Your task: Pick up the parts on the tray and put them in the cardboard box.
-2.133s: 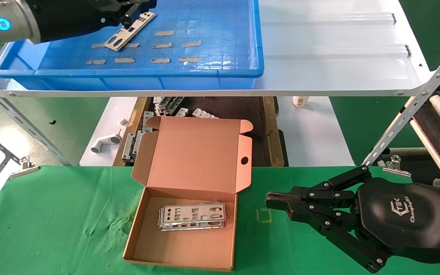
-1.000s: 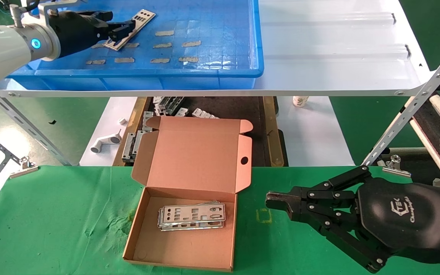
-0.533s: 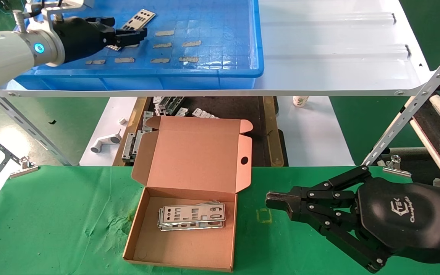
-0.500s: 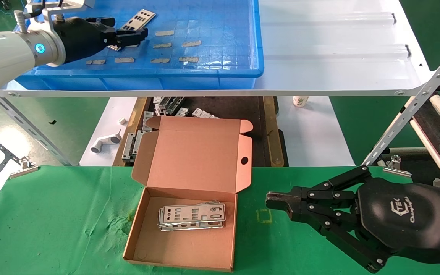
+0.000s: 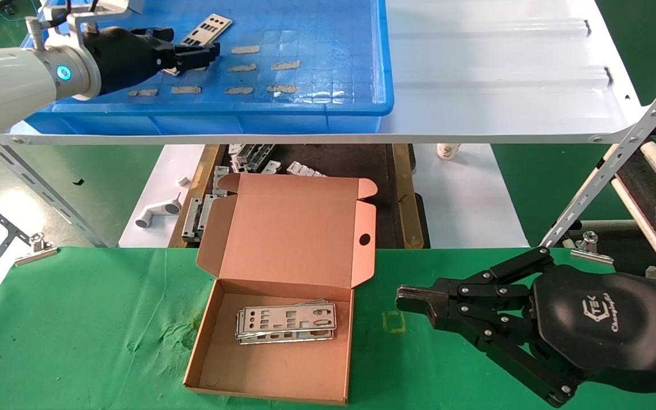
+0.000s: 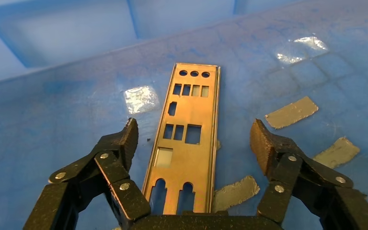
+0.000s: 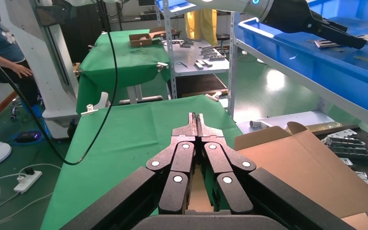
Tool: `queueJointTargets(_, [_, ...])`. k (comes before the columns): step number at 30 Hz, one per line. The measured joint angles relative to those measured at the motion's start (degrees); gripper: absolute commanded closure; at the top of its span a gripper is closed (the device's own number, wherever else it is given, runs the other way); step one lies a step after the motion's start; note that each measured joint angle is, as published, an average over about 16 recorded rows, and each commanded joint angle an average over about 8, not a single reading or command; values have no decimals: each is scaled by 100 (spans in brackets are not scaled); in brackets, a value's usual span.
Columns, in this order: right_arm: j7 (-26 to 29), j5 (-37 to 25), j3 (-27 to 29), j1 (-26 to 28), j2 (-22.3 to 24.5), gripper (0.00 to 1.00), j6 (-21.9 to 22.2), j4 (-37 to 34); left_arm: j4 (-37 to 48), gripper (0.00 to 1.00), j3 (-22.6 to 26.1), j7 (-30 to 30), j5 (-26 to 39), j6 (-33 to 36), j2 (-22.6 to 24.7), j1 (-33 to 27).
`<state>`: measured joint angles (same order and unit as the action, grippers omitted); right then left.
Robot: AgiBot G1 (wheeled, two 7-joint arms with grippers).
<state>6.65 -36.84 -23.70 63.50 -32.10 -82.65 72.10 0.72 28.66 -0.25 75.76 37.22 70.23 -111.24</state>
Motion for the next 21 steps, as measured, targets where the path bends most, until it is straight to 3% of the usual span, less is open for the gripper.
queueJointTargets(21, [0,0,0,0,0,100,0,0,-51,100,55,-36,78,-15,7,40])
